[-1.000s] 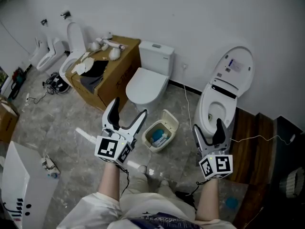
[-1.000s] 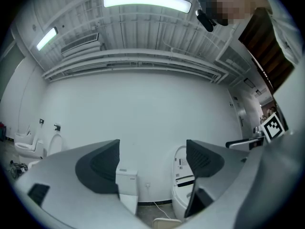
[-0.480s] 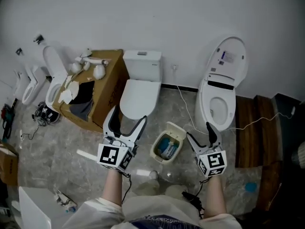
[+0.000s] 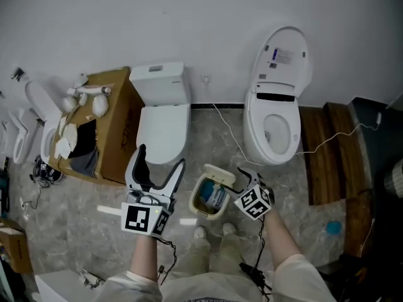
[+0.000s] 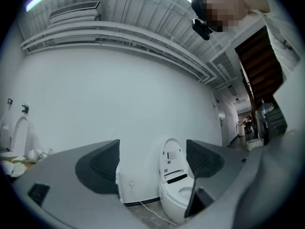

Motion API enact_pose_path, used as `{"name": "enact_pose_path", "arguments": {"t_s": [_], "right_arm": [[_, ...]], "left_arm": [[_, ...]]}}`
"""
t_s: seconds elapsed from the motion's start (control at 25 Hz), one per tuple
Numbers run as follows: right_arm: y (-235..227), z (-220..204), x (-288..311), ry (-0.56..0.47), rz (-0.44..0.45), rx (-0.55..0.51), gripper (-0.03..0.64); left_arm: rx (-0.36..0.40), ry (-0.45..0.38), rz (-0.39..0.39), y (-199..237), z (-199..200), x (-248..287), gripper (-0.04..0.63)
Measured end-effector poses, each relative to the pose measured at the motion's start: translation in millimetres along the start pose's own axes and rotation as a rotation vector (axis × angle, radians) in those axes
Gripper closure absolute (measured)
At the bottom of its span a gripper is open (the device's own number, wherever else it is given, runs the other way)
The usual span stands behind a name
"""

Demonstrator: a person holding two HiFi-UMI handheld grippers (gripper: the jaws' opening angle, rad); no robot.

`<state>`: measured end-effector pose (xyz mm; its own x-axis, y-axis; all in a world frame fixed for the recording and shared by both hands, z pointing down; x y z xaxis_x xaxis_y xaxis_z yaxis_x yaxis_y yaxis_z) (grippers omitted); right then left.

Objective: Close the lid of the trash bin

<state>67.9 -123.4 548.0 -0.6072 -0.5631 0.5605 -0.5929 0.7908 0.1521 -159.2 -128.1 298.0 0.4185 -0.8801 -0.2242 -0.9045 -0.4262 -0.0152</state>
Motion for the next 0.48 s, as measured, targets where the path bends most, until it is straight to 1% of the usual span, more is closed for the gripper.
{"name": "enact_pose_path", "arguments": {"t_s": [0.08, 0.24, 0.32, 0.48], "right_arm": [[-0.6, -22.2, 31.7, 0.062, 0.065, 0.009, 0.27], [-1.1, -57.0, 85.9, 0.167, 0.174, 0.002, 0.273], [-3.4, -72.7, 109.3, 0.214, 0.203, 0.006, 0.275], [-7.8, -97.7, 145.9, 0.29, 0.242, 0.047, 0.276]], "left_arm": [[0.014, 0.007, -0.015, -4.0, -7.0, 10.3, 0.173], [0.016, 0.031, 0.01, -0.9, -29.0, 22.6, 0.173], [0.007, 0.029, 0.016, -0.5, -35.5, 30.7, 0.173], [0.002, 0.045, 0.042, 6.8, -56.0, 43.8, 0.173]]}}
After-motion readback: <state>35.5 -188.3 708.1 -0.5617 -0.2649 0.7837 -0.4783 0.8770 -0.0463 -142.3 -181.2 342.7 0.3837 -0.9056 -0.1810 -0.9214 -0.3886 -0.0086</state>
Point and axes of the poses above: the fingertips, and each gripper's own axes: x forward along the fingers, y to its left, z out of its top, the point moved 6 cm from there along -x, backward along the fingers, and after that the axes turned 7 degrees about -y, right-handed, at the moved point
